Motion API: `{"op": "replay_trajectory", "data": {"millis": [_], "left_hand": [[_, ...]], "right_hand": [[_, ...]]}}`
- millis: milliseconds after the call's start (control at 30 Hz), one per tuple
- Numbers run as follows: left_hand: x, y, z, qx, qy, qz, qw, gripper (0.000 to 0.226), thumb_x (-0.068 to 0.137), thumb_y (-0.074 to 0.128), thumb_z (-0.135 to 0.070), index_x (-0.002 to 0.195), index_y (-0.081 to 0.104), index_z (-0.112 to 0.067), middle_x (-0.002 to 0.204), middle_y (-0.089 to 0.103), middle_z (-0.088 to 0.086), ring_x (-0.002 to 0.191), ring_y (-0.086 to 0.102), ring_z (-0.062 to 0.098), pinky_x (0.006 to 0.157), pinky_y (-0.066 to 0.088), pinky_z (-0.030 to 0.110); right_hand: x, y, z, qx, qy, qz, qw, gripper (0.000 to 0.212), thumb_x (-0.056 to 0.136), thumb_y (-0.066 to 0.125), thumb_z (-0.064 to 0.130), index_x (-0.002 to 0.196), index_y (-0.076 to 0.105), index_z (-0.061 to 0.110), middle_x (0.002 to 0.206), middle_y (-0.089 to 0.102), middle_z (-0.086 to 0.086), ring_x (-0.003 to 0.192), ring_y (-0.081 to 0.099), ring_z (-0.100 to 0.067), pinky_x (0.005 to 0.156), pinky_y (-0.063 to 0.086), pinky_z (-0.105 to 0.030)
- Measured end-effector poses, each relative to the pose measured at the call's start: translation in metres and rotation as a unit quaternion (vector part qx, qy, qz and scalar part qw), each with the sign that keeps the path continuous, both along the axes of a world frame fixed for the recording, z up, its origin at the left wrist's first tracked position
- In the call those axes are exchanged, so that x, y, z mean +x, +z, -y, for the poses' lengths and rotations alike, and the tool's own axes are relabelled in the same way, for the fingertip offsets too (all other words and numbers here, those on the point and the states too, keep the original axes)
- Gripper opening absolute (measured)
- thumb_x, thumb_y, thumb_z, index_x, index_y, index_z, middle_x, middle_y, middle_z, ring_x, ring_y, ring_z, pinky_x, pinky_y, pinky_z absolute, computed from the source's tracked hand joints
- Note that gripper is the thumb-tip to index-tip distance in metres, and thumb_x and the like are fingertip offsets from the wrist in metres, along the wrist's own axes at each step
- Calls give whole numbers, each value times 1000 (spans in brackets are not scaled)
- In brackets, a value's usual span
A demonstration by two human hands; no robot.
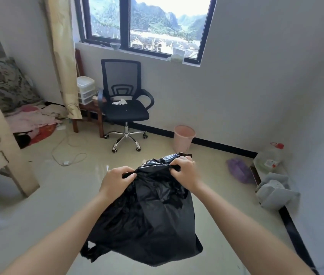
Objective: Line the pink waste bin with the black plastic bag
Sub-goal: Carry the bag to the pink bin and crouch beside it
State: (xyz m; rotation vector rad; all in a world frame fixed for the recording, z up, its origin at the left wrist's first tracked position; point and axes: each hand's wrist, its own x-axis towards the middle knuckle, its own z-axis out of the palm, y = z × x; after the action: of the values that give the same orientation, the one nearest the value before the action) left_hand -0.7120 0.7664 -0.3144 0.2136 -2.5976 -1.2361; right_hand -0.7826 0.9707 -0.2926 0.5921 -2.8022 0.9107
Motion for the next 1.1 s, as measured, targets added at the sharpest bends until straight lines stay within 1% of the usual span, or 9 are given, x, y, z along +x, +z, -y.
{"op": "replay_trajectory", "data": {"millis": [67, 167, 233, 333, 533, 633, 767, 967, 1100], "left_hand": [[-40, -2, 9, 4, -13, -12, 1000, 14, 81, 66, -15, 92, 71, -8, 92, 73, 7, 84, 61, 19, 75, 40, 24], [-101, 4, 23, 8, -43, -27, 999, 13, 80, 67, -13, 91, 72, -8, 92, 73, 9, 81, 58, 16, 74, 38, 24], [-137, 10, 32, 8, -62, -26, 998, 13, 80, 67, -14, 92, 72, -8, 92, 73, 8, 82, 60, 18, 75, 42, 27], [-185, 16, 39, 16, -92, -23, 995, 14, 81, 67, -15, 93, 72, -10, 92, 73, 7, 88, 64, 23, 82, 48, 33], [-257, -9, 29, 34, -140, 20, 989, 11, 81, 67, -14, 89, 72, -9, 87, 72, 8, 83, 63, 24, 78, 46, 32], [-300, -14, 16, 40, -153, 29, 987, 11, 81, 66, -15, 89, 72, -10, 87, 72, 7, 82, 62, 23, 78, 47, 31], [-361, -17, -7, 44, -162, 31, 985, 10, 82, 65, -16, 89, 71, -12, 87, 73, 6, 84, 65, 22, 80, 49, 33], [-445, -18, -38, 51, -146, 28, 988, 10, 82, 65, -14, 88, 71, -12, 87, 73, 5, 84, 65, 22, 80, 50, 34], [-485, -34, -53, 45, -132, 52, 989, 10, 82, 65, -16, 89, 71, -14, 88, 73, 4, 85, 65, 22, 81, 52, 37]], "right_hand": [[-29, 1, 6, 4, -23, -6, 1000, 17, 82, 59, 9, 97, 67, 6, 108, 67, -10, 109, 46, -30, 92, 33, -34], [-72, 9, 18, 3, -59, -21, 998, 17, 82, 59, 9, 96, 67, 5, 107, 67, -11, 108, 47, -30, 85, 31, -29], [-97, 16, 24, 8, -84, -25, 996, 17, 81, 59, 8, 96, 67, 5, 106, 67, -12, 108, 47, -31, 88, 33, -31], [-129, 21, 30, 15, -122, -33, 992, 18, 81, 60, 8, 97, 68, 5, 107, 67, -13, 109, 47, -31, 93, 34, -36], [-184, 2, 22, 79, -198, -28, 977, 19, 82, 58, 12, 98, 68, 12, 110, 66, -8, 112, 47, -28, 93, 30, -32], [-224, -5, 10, 82, -212, -24, 974, 20, 82, 57, 12, 100, 67, 11, 112, 65, -9, 113, 46, -29, 94, 29, -33], [-288, -10, -13, 65, -231, -47, 970, 18, 79, 61, 9, 95, 69, 8, 106, 68, -13, 108, 51, -34, 92, 34, -37], [-381, -10, -46, 73, -212, -29, 974, 20, 82, 58, 14, 100, 67, 12, 111, 66, -9, 111, 48, -29, 95, 31, -34], [-422, -22, -59, 74, -205, -13, 976, 19, 82, 58, 13, 99, 67, 11, 109, 66, -8, 111, 48, -28, 94, 32, -34]]}}
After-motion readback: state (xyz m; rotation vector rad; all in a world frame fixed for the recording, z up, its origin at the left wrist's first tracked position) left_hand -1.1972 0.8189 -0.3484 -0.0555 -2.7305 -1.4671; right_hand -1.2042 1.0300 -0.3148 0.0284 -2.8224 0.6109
